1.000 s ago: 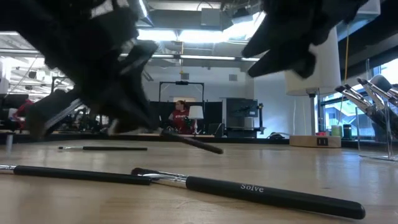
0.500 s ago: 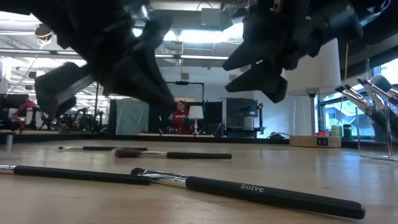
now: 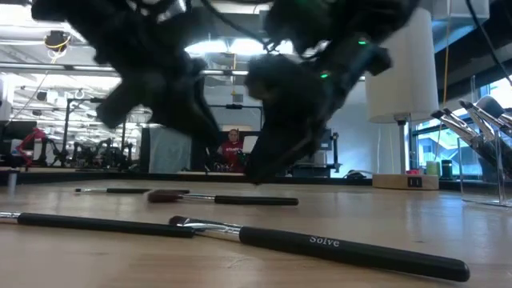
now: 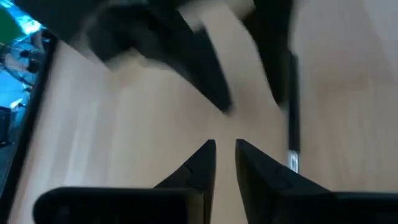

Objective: Put items in baskets/containers
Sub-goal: Put the highlighter brush into the middle section of the transparent organizer

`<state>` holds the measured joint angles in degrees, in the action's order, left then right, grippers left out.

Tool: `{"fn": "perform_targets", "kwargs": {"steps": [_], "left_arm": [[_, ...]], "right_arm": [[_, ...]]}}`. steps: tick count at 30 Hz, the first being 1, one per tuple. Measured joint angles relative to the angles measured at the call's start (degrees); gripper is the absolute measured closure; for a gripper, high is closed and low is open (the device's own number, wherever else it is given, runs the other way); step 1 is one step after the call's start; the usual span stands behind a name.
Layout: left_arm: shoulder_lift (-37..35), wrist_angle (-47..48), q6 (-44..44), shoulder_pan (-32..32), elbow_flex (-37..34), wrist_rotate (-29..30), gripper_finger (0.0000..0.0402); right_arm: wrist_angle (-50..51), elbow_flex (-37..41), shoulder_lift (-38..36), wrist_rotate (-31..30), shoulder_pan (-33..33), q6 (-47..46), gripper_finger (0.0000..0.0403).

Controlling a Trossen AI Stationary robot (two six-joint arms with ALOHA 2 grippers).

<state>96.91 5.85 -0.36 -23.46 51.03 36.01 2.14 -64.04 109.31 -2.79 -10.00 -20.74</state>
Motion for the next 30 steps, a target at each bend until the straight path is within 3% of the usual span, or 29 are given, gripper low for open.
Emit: {"fn": "perform_targets", "kwargs": {"steps": [4,9,13,19,25,30], "left_arm": [[-6.01,2.29,-1.03,-0.13,-0.02,0.30,0.0343],[-14.22,8.82,-7.16,-0.93,-0.02,3.40,0.0343],[-18.36,16.45,-16.84,-3.76,0.06,11.26,0.0343],[-19.78,29.30,-32.88,-8.72,0.00,24.54,0.0343],[-19.78,37.79,-46.08,-8.71,0.02,24.72,0.0343],[-19.78,41.99,-52.29,-7.06,0.02,20.58,0.0343]], "right_arm": [[5.78,-8.10,4.97,-0.07,-0.13,3.59,0.0197],[5.70,-12.21,7.32,-0.59,-0.32,5.28,0.0197],[6.86,-12.58,8.83,-0.61,-0.38,5.34,0.0212],[7.96,-12.97,10.87,-0.39,-0.71,4.89,0.0263],[13.57,-13.21,11.59,-2.47,-0.79,4.44,0.0336],[17.27,-13.08,11.66,-2.58,-0.81,4.30,0.0386]]}}
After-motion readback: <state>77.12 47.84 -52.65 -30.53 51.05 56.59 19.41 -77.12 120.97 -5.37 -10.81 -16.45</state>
